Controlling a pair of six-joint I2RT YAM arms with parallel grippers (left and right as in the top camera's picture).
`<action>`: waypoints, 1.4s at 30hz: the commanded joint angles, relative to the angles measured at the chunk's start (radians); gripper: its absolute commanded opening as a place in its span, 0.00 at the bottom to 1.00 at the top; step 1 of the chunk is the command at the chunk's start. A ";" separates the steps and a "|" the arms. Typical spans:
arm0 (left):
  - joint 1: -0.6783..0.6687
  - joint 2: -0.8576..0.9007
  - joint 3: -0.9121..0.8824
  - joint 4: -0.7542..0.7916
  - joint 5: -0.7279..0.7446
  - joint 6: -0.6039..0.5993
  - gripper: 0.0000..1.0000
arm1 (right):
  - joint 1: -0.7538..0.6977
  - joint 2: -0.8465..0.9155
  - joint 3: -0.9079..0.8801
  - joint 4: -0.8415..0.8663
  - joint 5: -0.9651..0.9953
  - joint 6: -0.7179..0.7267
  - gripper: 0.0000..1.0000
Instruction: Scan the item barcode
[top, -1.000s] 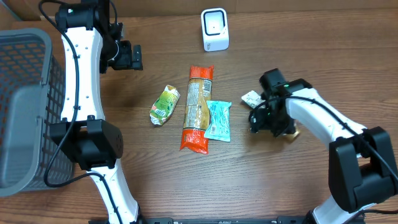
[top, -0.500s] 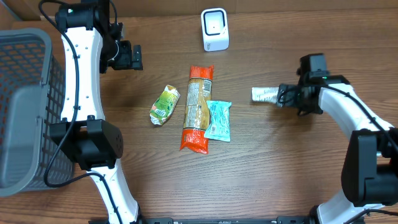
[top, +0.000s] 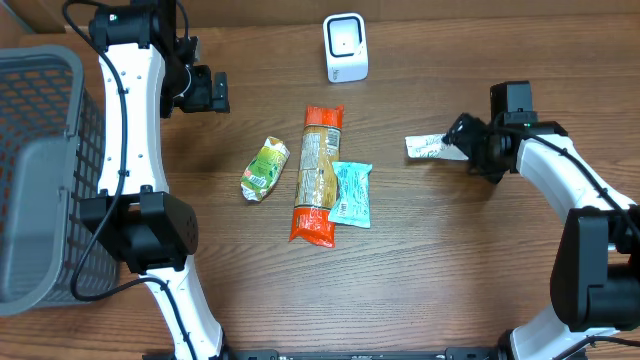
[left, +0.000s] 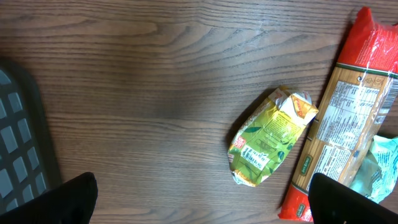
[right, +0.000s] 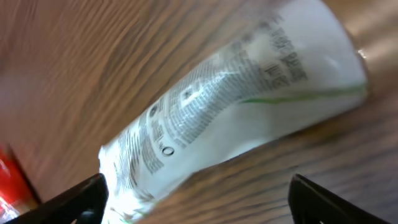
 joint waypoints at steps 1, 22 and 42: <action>-0.002 0.008 -0.003 0.001 -0.006 0.019 1.00 | 0.027 0.005 -0.055 0.073 0.110 0.314 1.00; -0.002 0.008 -0.003 0.001 -0.006 0.019 1.00 | 0.068 0.006 -0.134 0.217 -0.039 -0.042 0.14; -0.002 0.008 -0.003 0.001 -0.006 0.019 1.00 | -0.117 0.006 -0.084 -0.142 -0.480 -0.827 0.99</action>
